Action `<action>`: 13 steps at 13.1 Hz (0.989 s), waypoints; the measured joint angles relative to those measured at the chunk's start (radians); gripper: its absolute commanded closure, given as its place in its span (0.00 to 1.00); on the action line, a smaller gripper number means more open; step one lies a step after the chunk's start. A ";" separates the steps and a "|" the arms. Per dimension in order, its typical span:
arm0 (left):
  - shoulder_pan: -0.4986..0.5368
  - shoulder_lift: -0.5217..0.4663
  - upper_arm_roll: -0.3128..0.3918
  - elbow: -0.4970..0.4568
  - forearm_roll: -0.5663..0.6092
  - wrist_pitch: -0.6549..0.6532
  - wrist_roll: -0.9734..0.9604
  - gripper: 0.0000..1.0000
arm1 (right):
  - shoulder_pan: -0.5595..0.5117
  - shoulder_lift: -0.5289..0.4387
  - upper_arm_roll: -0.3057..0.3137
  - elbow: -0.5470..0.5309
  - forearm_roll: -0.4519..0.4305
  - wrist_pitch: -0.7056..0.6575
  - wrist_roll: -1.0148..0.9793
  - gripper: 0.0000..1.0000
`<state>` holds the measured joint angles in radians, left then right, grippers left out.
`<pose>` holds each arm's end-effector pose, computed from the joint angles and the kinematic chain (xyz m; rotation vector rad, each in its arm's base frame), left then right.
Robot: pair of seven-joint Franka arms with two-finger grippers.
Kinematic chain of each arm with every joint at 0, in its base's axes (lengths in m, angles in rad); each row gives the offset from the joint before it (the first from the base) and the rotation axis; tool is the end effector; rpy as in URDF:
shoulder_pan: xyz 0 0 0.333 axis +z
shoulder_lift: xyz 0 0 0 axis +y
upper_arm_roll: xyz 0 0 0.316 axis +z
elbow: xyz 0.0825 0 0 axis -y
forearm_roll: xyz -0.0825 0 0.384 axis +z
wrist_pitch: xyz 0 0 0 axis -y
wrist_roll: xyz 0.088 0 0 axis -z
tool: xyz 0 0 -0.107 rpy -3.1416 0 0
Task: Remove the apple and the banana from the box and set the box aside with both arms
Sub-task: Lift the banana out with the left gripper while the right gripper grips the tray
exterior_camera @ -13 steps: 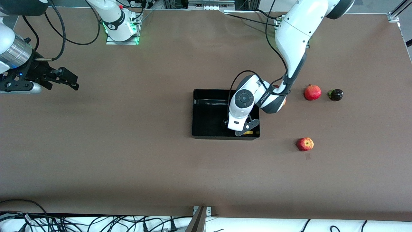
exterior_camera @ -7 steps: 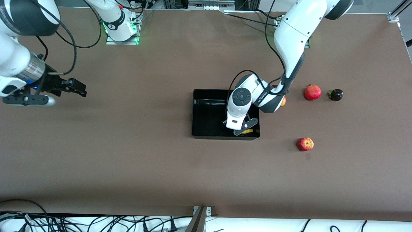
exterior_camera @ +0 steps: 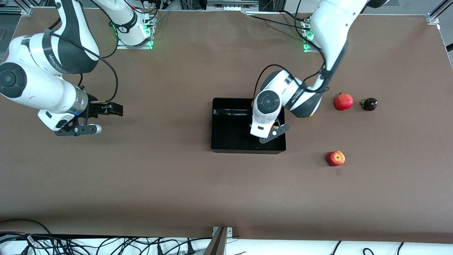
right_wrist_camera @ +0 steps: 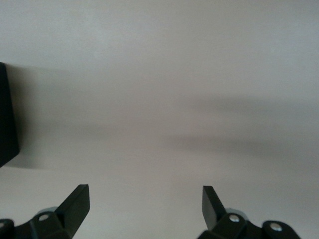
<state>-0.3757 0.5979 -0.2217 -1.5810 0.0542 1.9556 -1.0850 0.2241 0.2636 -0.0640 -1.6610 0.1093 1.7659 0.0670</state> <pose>0.5671 -0.3590 0.2800 -2.9356 -0.7282 0.3011 0.6109 0.1116 0.4420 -3.0593 -0.0984 0.2561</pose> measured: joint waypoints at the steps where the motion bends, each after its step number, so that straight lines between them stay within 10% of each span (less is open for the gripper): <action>1: 0.026 -0.029 0.002 0.032 -0.028 -0.088 0.064 1.00 | 0.009 0.014 0.001 0.000 0.019 0.007 0.000 0.00; 6: 0.177 -0.090 0.065 0.156 -0.055 -0.426 0.527 1.00 | 0.169 0.095 0.007 0.000 0.102 0.143 0.119 0.00; 13: 0.456 0.023 0.195 0.139 -0.023 -0.137 1.175 1.00 | 0.449 0.303 0.012 0.038 0.107 0.432 0.428 0.02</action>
<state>0.0801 0.6207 -0.0271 -1.4418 0.0313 1.8183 0.0904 0.6729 0.5666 -0.0524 -1.6229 0.2165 2.1979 0.4945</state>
